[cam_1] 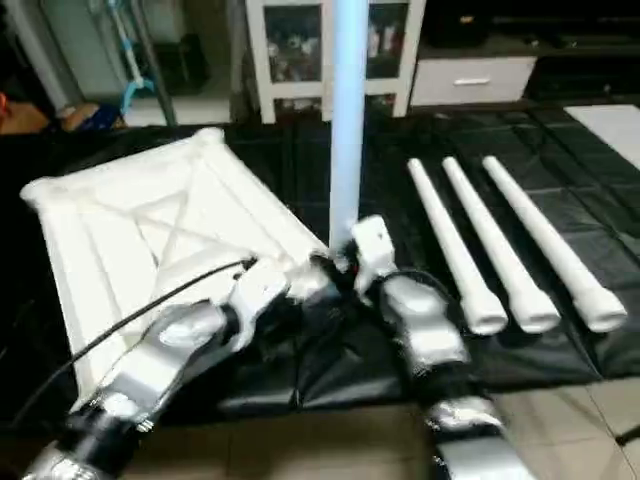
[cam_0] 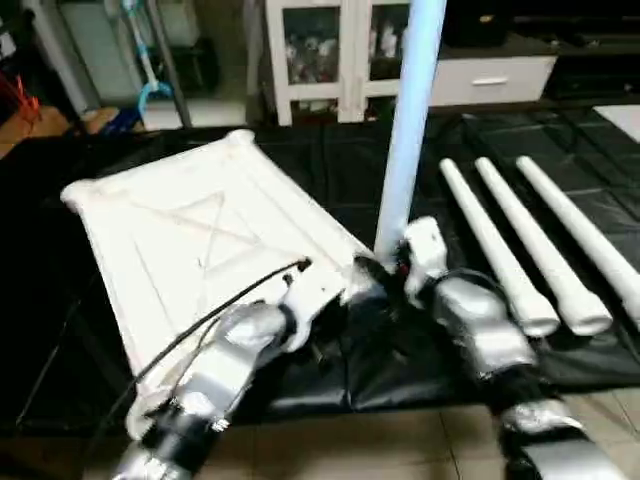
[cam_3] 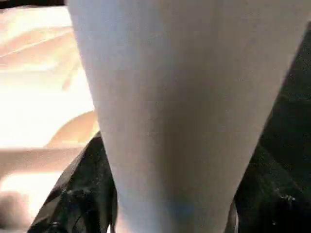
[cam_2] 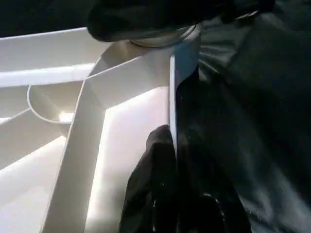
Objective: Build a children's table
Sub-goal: Rotate leg to tighten
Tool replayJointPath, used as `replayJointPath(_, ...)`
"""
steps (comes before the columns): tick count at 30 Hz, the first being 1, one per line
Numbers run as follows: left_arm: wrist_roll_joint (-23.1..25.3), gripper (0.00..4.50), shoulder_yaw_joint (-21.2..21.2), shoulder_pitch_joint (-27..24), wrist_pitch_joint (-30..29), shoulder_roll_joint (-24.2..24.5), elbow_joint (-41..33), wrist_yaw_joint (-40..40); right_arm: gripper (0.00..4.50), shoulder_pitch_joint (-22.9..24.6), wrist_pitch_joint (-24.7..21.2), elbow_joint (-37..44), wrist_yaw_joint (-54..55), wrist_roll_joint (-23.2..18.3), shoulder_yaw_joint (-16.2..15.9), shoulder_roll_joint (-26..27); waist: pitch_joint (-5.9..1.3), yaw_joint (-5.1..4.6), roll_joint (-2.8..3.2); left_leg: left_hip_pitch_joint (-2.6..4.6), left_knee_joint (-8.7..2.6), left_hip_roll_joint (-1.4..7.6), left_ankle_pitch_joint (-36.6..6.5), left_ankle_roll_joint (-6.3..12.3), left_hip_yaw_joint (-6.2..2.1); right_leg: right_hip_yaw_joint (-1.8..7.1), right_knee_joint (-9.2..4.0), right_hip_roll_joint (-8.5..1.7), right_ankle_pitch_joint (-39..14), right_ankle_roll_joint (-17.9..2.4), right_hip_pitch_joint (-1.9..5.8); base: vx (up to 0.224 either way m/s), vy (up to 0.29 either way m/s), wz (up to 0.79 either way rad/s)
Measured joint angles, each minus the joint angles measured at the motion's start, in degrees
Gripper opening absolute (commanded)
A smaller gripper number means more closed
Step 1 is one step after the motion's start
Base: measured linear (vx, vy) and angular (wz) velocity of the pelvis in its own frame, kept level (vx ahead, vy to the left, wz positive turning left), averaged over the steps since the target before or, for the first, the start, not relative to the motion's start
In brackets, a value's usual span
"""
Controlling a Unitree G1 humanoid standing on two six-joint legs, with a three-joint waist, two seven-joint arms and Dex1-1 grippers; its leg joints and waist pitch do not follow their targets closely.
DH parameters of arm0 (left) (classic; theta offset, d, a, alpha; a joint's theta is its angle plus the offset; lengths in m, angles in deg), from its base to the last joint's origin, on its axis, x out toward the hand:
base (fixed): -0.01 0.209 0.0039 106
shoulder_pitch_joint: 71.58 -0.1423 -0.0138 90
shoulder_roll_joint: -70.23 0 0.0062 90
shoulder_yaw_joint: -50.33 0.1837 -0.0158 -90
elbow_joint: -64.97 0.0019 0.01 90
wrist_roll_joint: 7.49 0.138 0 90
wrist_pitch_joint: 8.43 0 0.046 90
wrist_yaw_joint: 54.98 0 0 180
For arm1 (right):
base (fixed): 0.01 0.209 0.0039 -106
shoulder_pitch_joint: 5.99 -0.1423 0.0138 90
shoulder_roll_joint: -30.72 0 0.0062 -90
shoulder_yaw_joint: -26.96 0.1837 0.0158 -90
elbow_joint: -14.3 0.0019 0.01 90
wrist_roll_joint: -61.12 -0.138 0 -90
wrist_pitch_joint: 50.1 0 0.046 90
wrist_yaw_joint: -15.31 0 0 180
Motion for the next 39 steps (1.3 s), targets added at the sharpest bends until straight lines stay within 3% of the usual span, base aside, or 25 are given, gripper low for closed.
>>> replayJointPath(5,0.3,0.0,-0.9,2.8,0.0,-2.8,5.0,-4.1,2.62,-2.4,0.8,-3.7,14.5,1.1,2.0,5.6,0.06,-0.25,0.25,0.02,-0.27,-0.03,0.0,0.0,-0.12,-0.17,-0.86,0.01,0.0,0.0,-0.06,-0.033,0.005,-0.01)
replayJointPath(11,0.5,0.0,-0.8,3.0,0.5,-2.8,5.3,-4.1,2.62,-2.3,3.6,-4.6,14.6,2.0,2.1,6.0,0.13,-0.32,0.25,-0.04,-0.27,-0.3,0.0,0.0,-0.1,0.04,-0.96,-0.12,0.0,0.0,-0.15,0.0,0.0,0.0)
replayJointPath(13,0.5,0.0,-0.7,2.8,0.7,-2.6,5.0,-4.0,3.17,-2.2,4.0,-4.6,13.8,2.0,2.2,5.9,0.13,-0.28,0.26,-0.03,-0.29,-0.29,0.0,0.0,-0.1,0.04,-0.94,-0.12,0.0,0.0,-0.19,0.0,0.0,0.0)
replayJointPath(17,0.5,0.0,-0.9,2.2,1.3,-1.7,4.3,-4.0,3.4,-1.5,5.3,-4.3,9.4,0.9,2.2,5.7,0.13,-0.31,0.26,-0.05,-0.4,-0.28,0.0,0.0,-0.12,0.01,-0.87,-0.11,0.0,0.0,-0.14,0.0,0.0,0.0)
replayJointPath(19,0.6,0.0,-1.0,1.7,1.6,-1.1,3.7,-3.9,3.75,-1.1,5.3,-3.5,6.5,-0.2,2.2,5.2,0.14,-0.33,0.29,-0.14,-0.43,-0.27,0.0,0.01,-0.17,-0.02,-0.85,-0.1,0.0,0.0,-0.22,0.0,0.0,0.0)
replayJointPath(26,-0.2,0.0,-0.3,-1.1,4.2,2.8,-0.2,1.5,4.41,3.4,2.1,4.4,-10.5,-4.1,0.5,-0.5,0.21,-0.13,0.45,-0.16,-0.57,-0.24,0.0,0.01,-0.14,0.0,-0.81,-0.06,0.1,-0.1,-0.4,0.0,0.0,0.0)
replayJointPath(31,-0.8,0.0,0.3,-2.9,5.0,4.6,-3.3,4.8,4.41,3.8,1.3,9.5,-19.0,-4.9,-1.8,-5.2,0.14,0.25,0.55,-0.14,-0.57,-0.23,0.0,0.01,-0.11,0.0,-0.8,-0.06,0.5,-0.6,-0.35,0.0,0.0,0.0)
replayJointPath(33,-1.6,0.0,1.1,-3.7,5.2,5.3,-4.7,6.8,4.41,4.5,0.9,11.2,-21.7,-4.8,-3.0,-7.1,0.08,0.86,0.64,-0.12,-0.58,-0.23,0.0,0.01,-0.08,0.02,-0.79,-0.06,0.6,-0.7,-0.21,0.0,0.0,0.0)
replayJointPath(35,-2.0,0.0,1.6,-4.5,5.3,6.0,-6.3,8.5,4.41,5.7,0.3,12.1,-23.8,-4.7,-3.2,-8.5,0.05,1.58,0.69,-0.11,-0.58,-0.21,0.0,0.02,0.01,0.09,-0.76,-0.07,0.6,-0.8,-0.09,0.052,-0.004,0.1)
replayJointPath(39,-2.6,0.0,1.7,-5.4,5.3,6.8,-8.2,10.2,4.41,5.7,-0.3,12.2,-26.1,-4.1,-3.3,-11.3,0.03,1.95,0.73,-0.16,-0.6,-0.19,0.0,0.07,0.03,0.04,-0.78,-0.09,0.7,-0.8,-0.06,0.027,0.0,0.03)
